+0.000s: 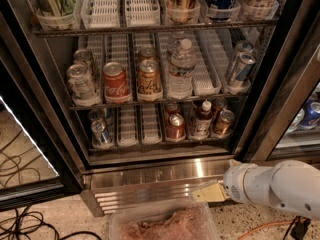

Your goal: Pick blue plastic bottle from bottom shelf of fridge

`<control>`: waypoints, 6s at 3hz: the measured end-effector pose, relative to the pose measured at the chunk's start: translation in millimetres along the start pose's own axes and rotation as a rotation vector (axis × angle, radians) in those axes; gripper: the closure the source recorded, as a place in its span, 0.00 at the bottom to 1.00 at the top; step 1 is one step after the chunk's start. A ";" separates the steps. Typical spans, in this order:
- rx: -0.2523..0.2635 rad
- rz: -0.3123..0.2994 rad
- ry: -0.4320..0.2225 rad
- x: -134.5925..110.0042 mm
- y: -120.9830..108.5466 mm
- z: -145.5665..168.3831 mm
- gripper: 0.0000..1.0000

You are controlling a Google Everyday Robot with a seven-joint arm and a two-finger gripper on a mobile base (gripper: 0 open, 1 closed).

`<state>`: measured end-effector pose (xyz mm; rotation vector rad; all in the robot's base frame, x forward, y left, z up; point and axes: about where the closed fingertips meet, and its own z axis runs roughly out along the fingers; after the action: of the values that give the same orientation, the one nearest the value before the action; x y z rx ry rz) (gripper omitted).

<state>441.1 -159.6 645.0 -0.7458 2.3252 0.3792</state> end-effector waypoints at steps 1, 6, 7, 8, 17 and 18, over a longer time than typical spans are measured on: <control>0.026 0.018 -0.018 -7.9 -5.6 7.5 0.00; 0.318 0.150 -0.305 -15.6 -45.7 62.6 0.00; 0.318 0.150 -0.305 -15.6 -45.7 62.6 0.00; 0.317 0.159 -0.319 -12.5 -51.6 73.3 0.00; 0.561 0.059 -0.794 -38.5 -96.3 127.5 0.15; 0.595 0.045 -0.825 -48.8 -108.7 128.1 0.27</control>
Offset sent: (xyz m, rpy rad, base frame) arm 0.0456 0.0052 -0.0120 -0.0619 -0.1227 -0.1859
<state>601.2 -169.0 574.9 -0.1747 1.5346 -0.0156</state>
